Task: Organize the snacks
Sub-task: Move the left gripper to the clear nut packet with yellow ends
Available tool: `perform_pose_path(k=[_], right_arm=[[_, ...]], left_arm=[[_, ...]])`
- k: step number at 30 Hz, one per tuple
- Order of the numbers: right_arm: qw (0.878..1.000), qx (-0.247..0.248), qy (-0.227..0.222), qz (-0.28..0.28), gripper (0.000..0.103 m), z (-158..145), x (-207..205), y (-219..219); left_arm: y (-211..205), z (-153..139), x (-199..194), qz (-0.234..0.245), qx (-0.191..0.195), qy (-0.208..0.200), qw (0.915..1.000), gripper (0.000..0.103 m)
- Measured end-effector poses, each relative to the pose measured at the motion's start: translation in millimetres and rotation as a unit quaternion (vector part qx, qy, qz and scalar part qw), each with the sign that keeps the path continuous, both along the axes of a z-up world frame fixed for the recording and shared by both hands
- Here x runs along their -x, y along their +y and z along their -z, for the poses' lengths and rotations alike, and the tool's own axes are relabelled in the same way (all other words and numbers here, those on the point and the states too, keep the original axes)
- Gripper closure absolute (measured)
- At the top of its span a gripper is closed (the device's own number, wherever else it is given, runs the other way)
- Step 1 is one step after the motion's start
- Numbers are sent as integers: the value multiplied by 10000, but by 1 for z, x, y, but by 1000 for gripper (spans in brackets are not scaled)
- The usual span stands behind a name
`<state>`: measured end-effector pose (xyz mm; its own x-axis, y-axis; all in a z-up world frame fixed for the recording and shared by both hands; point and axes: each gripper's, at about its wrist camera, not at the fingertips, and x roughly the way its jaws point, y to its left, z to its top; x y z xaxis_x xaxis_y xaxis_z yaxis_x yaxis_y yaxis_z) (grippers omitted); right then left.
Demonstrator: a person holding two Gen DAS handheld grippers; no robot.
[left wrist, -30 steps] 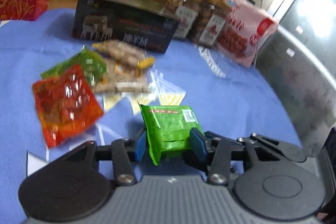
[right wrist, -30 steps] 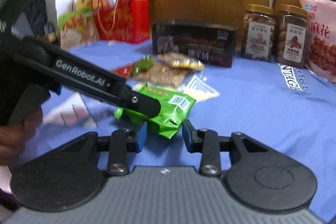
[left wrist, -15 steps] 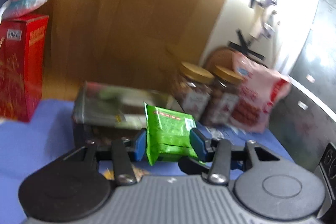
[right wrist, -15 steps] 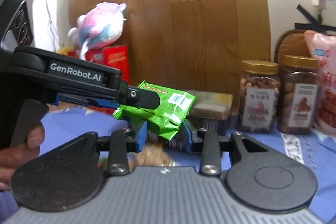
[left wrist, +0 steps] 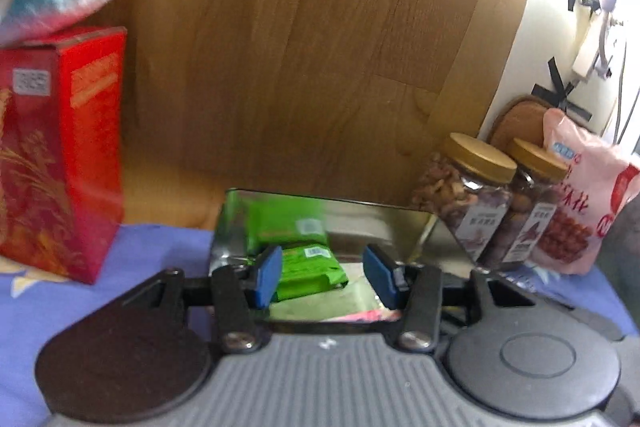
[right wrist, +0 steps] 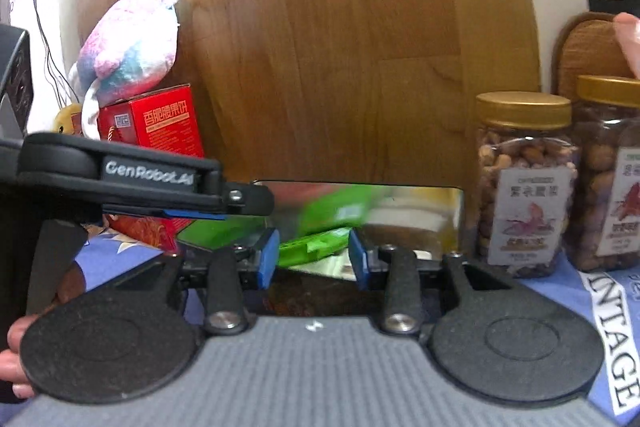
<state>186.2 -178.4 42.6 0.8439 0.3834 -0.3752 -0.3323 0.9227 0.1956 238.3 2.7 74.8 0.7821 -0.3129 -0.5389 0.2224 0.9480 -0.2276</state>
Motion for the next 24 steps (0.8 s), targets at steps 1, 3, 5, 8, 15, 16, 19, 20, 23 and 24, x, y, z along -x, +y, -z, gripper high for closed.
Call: perform_pose_path(k=[1,3,5,8,15,16,19,20,23,24], right_arm=[[10000,-67,25,4,62,-1,3,-2],[9998,-171,25,29,61,0,18,-9],[9995,-284,131,29,61,4,32,-16],[9988,-337,359,15,60,12,45,-20],[9893,-261,1426,-151,42,38,13,-8],[9864,-263,1615,-153,37,44,7,-6],[9874,-140,1539,-353,32,44,16,1],[9872,-10,1516,-487,38,42,22,5],[9866,123,1466,-700,48,37,44,11],[9871,161,1412,-732,49,36,55,9]], left_arm=[[-1,-1,6,-69,-128,-22,9999,57],[1,-1,20,-168,-354,-79,9992,57],[8,-1,38,-228,-467,-177,9985,54],[20,4,66,-412,-514,-250,9975,51],[50,40,96,-681,-347,471,9960,51],[52,46,100,-665,-271,580,9957,51],[52,58,114,-605,-292,762,9948,51],[50,61,119,-599,-381,774,9945,51],[41,60,127,-671,-728,627,9931,51],[39,58,130,-703,-812,594,9924,51]])
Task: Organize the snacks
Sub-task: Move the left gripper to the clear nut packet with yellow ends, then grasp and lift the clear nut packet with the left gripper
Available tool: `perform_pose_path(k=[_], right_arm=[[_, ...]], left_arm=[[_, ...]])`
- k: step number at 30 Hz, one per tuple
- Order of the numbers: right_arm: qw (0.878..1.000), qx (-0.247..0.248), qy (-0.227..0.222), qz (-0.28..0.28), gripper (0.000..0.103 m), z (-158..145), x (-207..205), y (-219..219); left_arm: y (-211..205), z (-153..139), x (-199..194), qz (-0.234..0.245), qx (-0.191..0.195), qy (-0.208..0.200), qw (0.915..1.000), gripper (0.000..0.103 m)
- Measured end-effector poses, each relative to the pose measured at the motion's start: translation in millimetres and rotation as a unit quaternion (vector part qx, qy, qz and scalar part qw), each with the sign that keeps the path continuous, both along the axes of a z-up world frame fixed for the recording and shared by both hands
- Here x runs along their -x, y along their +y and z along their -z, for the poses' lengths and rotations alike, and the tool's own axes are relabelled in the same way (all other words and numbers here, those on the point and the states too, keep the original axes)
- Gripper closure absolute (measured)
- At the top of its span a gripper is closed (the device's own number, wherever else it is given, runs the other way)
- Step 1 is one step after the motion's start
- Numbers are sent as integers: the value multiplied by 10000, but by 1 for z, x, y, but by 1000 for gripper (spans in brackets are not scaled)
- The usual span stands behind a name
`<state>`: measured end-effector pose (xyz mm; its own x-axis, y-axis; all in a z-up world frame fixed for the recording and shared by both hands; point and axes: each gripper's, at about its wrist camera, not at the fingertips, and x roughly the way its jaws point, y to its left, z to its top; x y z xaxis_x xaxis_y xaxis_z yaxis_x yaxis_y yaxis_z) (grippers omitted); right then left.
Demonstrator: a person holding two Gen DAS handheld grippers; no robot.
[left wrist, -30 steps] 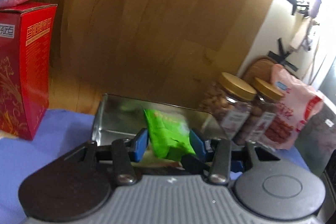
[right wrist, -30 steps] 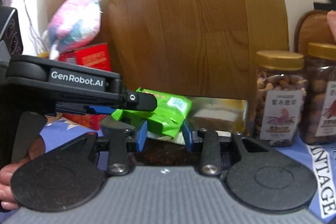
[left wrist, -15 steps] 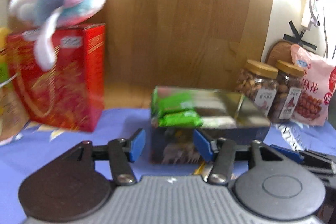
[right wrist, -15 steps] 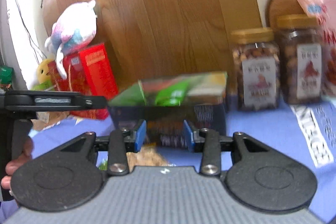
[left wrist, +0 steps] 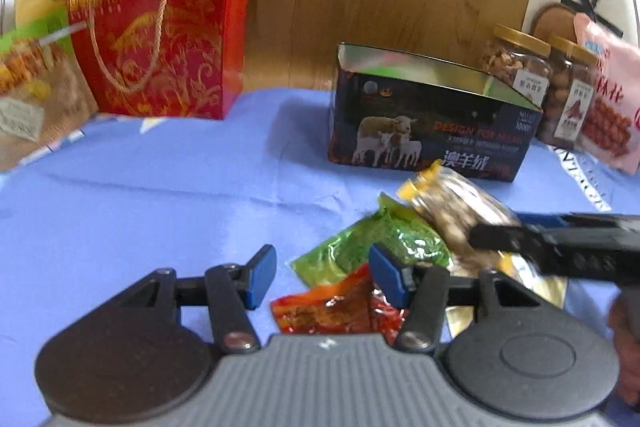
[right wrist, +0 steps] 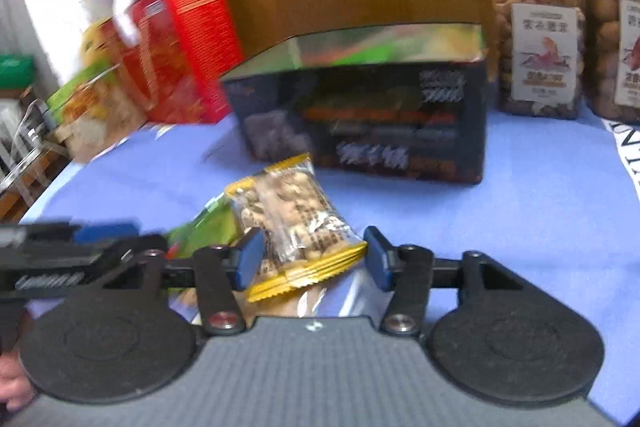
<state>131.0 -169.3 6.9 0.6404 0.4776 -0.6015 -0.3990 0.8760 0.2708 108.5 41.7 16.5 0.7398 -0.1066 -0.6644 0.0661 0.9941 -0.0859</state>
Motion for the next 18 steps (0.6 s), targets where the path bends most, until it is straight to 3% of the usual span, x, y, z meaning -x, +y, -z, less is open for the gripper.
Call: perform_pose_path(k=[5,10,15,18], right_arm=[[9988,310,-376,74,52,-5,58,-18],[9987,257,-443,14,51,-4,94,-38],[9981,103,-521,325,46,-4,111,-53],[9977,-48,-560,371,36,-5,123,-58]], left_arm=[[-8,-3,8,-75,-264,-55,9996,51],[-15,-4,12,-100,-354,-86,9993,51],[-18,-5,13,-82,-384,-100,9992,51],[-20,-6,14,-89,-420,-97,9990,51]])
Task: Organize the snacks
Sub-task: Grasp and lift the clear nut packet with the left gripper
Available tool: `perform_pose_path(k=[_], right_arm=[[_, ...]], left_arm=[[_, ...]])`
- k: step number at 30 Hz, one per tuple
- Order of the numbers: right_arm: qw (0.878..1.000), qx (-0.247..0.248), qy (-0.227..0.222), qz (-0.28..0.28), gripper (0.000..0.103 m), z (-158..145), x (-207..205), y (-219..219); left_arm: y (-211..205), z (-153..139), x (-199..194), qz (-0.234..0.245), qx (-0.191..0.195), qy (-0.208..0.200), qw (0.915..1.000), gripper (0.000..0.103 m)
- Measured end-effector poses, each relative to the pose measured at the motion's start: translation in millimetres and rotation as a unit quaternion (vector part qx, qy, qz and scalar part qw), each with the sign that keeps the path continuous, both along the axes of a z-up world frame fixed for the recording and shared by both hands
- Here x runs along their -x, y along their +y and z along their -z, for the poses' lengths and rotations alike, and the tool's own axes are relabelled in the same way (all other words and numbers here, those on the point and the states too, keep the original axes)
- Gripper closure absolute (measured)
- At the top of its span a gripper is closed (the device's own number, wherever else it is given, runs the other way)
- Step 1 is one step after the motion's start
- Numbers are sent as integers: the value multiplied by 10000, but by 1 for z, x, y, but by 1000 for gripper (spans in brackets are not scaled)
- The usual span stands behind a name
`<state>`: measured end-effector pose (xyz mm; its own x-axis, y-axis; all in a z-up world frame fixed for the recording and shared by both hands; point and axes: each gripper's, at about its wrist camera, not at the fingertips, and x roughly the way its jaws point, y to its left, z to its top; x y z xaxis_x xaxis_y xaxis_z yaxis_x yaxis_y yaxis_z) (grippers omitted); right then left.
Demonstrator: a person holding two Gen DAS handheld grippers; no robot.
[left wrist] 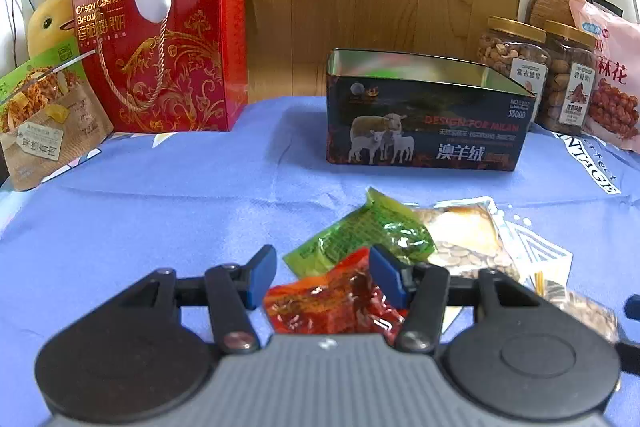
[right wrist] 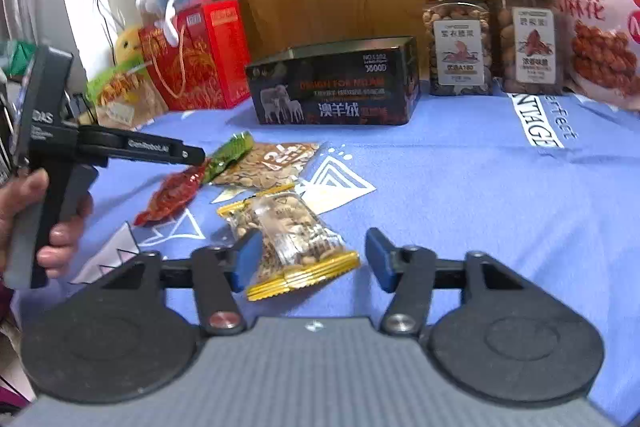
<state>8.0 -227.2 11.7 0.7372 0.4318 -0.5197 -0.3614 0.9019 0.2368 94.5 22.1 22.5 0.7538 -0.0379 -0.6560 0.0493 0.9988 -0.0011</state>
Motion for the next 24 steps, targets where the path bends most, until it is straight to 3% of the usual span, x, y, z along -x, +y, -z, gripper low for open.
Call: perform_pose_path(k=[5,11,12,14,15,18,21,24], right_arm=[[9999,24,7,-149,27,4,10,1],[9995,228,62,-211,29,8,9,8],[9993,318,58,-195,33,9,8,10],[9981,601,-76,-101,63,9,8,13],[9974,712,-135,-8,70,9,8,14],[9976,607,-186,272,70,9,7,3],[9977,474,-213,444,62,5,6,-9],[9985,369,-214,340,54,2,5,-12]], left_arm=[[-2,-1,-1,-108,-208,-26,9997,50],[-3,0,-3,-176,-321,-57,9993,50],[-3,0,-4,-177,-337,-59,9993,50],[-2,0,-5,-162,-353,-61,9992,50],[-2,-1,-5,-155,-337,-58,9993,50],[-3,-10,3,-50,-97,-136,9998,50],[-9,-24,13,327,373,-224,9985,49],[-20,-31,22,866,919,-73,9920,45]])
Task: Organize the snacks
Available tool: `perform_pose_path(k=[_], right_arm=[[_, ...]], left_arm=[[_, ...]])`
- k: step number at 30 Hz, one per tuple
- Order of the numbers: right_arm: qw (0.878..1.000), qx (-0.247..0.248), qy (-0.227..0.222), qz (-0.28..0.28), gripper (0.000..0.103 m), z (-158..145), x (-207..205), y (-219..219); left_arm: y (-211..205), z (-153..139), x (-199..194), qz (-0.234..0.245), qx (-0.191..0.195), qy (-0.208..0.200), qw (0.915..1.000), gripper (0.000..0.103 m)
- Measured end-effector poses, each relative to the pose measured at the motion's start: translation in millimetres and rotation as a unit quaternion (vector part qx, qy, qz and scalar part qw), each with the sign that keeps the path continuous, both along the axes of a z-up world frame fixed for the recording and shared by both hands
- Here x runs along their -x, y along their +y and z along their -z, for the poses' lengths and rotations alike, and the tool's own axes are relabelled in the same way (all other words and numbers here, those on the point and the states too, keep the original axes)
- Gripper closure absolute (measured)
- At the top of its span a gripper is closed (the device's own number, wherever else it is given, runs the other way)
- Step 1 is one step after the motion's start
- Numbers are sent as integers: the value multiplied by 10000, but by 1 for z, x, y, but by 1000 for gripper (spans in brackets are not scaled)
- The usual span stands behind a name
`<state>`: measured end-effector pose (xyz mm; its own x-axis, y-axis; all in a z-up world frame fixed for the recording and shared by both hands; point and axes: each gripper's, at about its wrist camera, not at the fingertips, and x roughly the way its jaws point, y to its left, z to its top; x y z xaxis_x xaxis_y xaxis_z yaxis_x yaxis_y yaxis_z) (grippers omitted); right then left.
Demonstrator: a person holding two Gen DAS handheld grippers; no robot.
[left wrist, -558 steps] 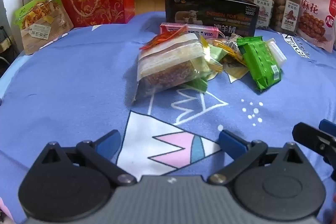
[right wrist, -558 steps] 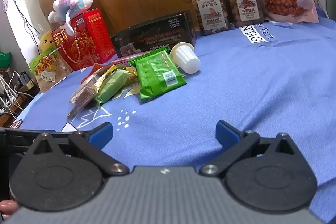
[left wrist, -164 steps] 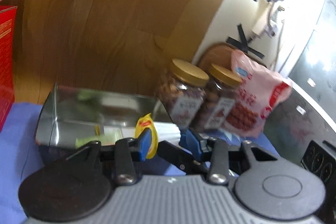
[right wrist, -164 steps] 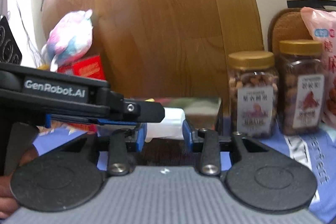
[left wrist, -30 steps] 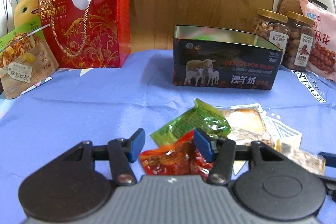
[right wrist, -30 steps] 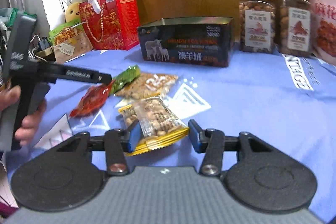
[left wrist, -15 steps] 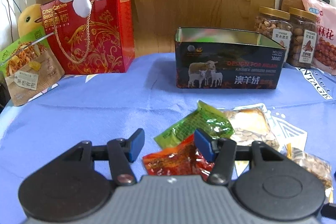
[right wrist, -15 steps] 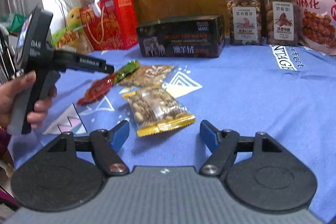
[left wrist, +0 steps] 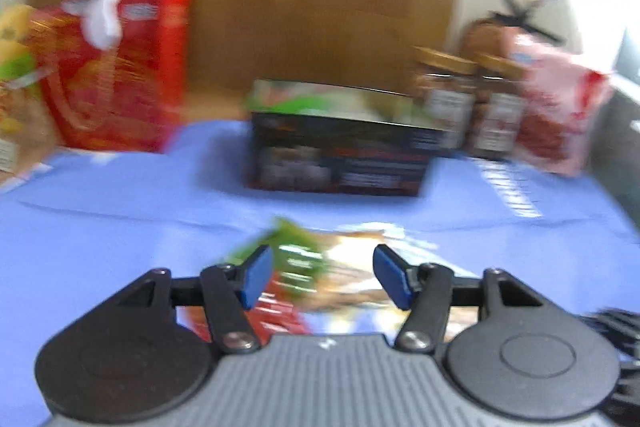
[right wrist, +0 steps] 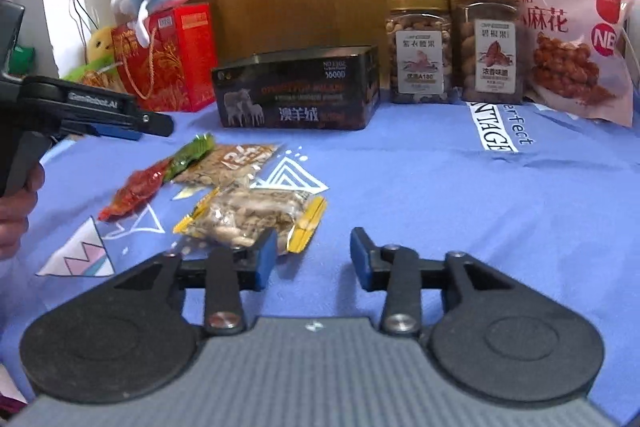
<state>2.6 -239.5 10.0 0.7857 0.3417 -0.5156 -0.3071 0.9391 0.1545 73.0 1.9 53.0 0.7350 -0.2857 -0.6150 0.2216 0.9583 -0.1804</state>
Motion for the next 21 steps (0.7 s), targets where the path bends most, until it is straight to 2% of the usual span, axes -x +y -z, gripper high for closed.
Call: perform_pose_path(k=[3,5,8,9,10,11,13,14,16,18,21], right_arm=[[9998,71,21,-176,45,0,-3,5],[9995,116,85,-298,45,2,-7,8],[9982,257,225,-488,46,7,-17,16],[9978,344,154,-543,51,7,-16,19],[9971,384,128,-638,71,7,-16,23],[9967,369,137,-704,83,6,-18,25],[9968,433,82,-664,84,4,-22,29],[9968,515,4,-604,84,3,-24,30],[9969,489,-226,-573,84,-5,-29,29],[9966,429,-488,-513,84,-18,-40,30],[9941,438,-911,-400,84,-36,-66,36]], left_arm=[[-14,7,1,529,364,422,9970,44],[-22,15,1,821,547,733,9924,44],[-34,32,-1,994,495,992,9889,47],[-38,40,-3,1049,502,1089,9872,48],[-40,42,0,1070,497,876,9891,54],[-44,43,0,1146,465,886,9884,58],[-45,41,-4,1123,431,874,9889,62],[-42,39,-8,1131,490,866,9886,65],[-35,30,-18,1112,669,825,9881,66],[-29,16,-30,1096,826,659,9883,66],[-29,-5,-54,1036,864,330,9903,66]])
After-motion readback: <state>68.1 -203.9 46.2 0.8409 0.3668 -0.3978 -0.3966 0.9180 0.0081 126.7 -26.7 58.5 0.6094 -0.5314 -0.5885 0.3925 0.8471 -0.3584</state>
